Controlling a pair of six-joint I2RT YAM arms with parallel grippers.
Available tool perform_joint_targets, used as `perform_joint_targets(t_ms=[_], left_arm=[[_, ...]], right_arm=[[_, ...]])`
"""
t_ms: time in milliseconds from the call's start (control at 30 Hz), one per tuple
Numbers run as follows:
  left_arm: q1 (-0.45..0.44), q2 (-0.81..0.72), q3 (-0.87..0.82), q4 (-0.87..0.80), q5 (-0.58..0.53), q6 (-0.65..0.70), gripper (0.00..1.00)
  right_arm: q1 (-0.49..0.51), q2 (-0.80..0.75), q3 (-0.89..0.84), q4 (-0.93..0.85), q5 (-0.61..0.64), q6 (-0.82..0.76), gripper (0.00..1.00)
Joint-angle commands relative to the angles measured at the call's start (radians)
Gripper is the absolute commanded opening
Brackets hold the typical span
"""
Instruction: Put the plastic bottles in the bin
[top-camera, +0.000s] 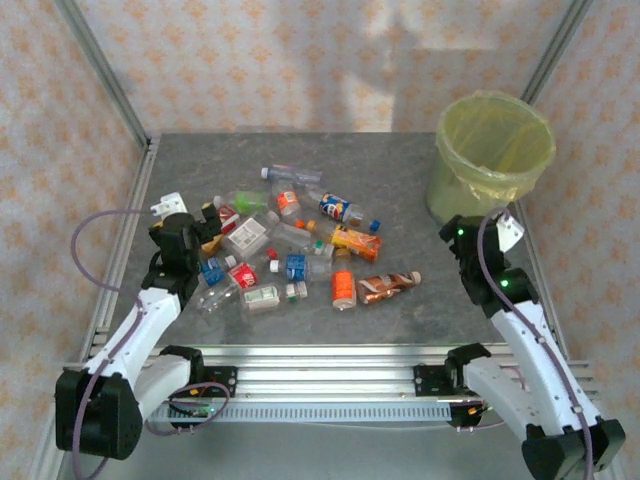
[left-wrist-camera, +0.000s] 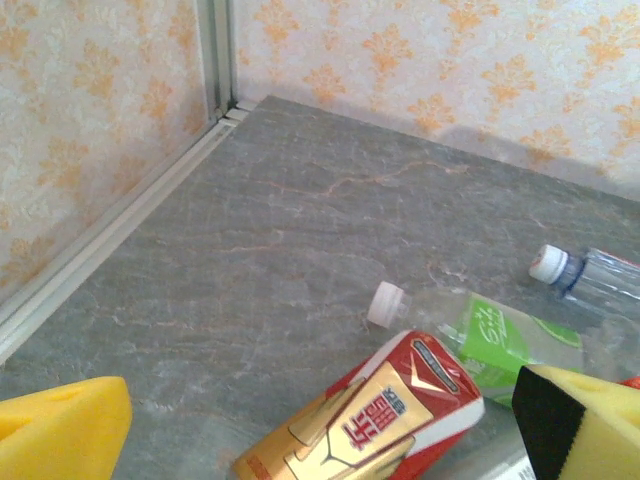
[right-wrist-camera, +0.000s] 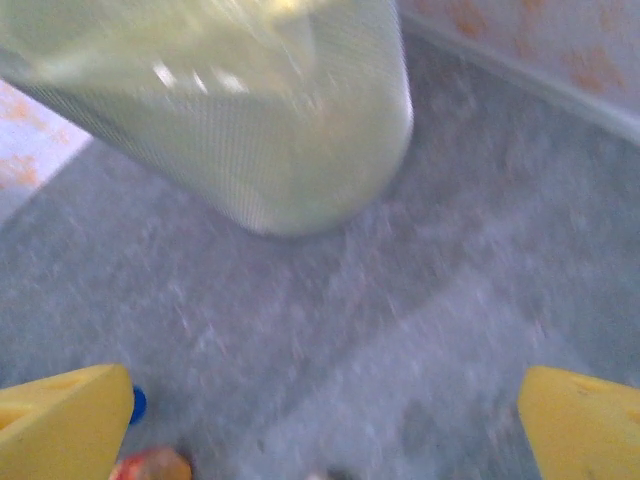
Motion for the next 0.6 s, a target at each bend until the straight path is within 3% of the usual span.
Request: perform_joint_targets(t_ms=[0,233,567], left_arm=[[-0.009,-0.038,0.040,-0.130,0.052,-0.038,1.00],[-0.020,-0.036,0.070,-0.141,0.103,-0.059,1.00],[-0.030,0.000,0.093,-0.148,0.119,-0.051,1.00]], right_arm=[[0.107,-0.019,-0.004,-0.276,0.021,0.254,0.99],[0.418,0.125,-0.060,-0.093,-0.080,0.459,0.99],[0.465,0.330,-0.076,0.098,-0.208,0.474,0.99]])
